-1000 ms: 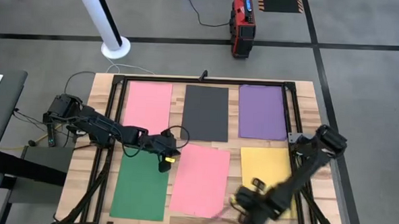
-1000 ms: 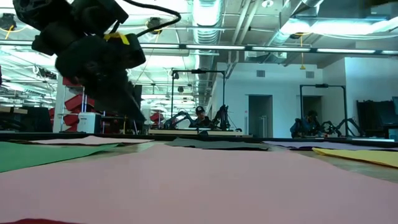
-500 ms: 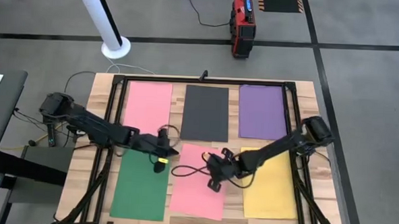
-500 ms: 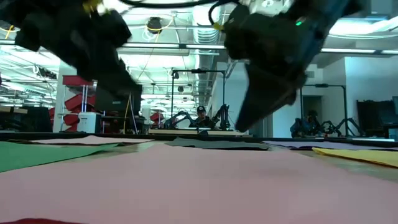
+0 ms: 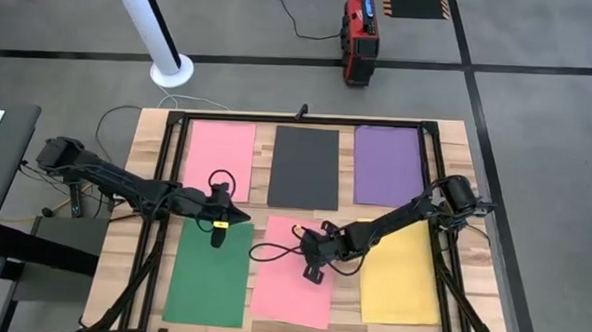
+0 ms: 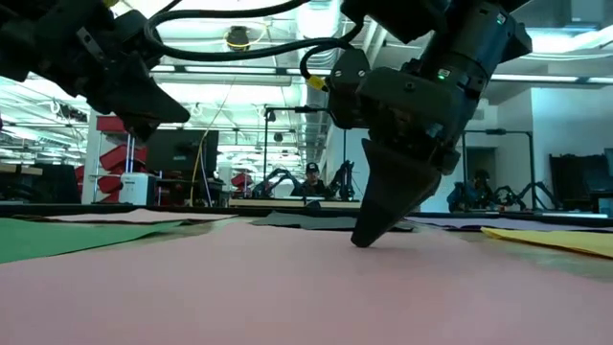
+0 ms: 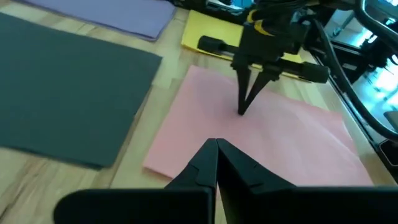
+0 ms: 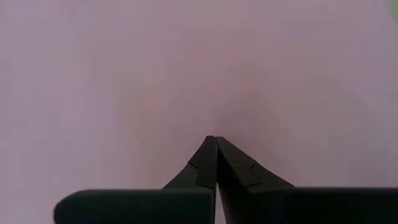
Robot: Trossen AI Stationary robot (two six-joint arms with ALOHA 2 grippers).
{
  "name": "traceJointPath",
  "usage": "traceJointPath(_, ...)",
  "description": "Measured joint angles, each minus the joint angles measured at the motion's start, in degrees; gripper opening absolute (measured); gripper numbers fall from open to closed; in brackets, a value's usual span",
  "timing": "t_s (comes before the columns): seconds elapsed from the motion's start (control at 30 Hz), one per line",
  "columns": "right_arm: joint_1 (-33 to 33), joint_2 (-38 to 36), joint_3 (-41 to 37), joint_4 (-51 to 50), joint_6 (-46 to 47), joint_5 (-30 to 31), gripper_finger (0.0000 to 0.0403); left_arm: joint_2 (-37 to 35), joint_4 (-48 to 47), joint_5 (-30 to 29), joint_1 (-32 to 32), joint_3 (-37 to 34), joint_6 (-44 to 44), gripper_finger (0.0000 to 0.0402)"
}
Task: Organize paper
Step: Adjust the bottom pink paper
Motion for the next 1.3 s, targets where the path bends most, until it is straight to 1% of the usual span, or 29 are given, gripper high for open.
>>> traceJointPath(0.17, -0.08, 0.17, 0.0, -1.42, -2.89, -1.38, 0.0, -2.48, -2.71, -1.48, 0.0, -0.63, -0.78, 0.0)
traceJointPath(0.33, 0.02, 0.21, -0.03, -3.91, -8.7, -3.7, 0.0, -2.83, -3.54, -1.98, 0.0, -0.63, -0.96, 0.0)
traceJointPath(0.4, 0.03, 0.2, -0.02, -4.43, -9.02, -3.97, 0.0, -2.85, -3.55, -1.96, 0.0, -0.63, -0.96, 0.0)
traceJointPath(0.6, -0.02, 0.26, -0.2, -3.8, -8.8, -3.9, 0.0, -2.83, -5.27, -2.1, 0.0, -0.63, -1.95, 0.0)
traceJointPath(0.93, -0.68, 0.31, -0.26, -3.77, -4.95, -3.09, 0.0, -2.83, -6.34, -2.18, 0.0, -0.63, -2.67, 0.0)
traceJointPath(1.3, -0.76, 0.35, -0.26, -3.55, -0.82, -0.1, 0.0, -2.83, -6.47, -2.18, 0.0, -0.61, -2.68, 0.0)
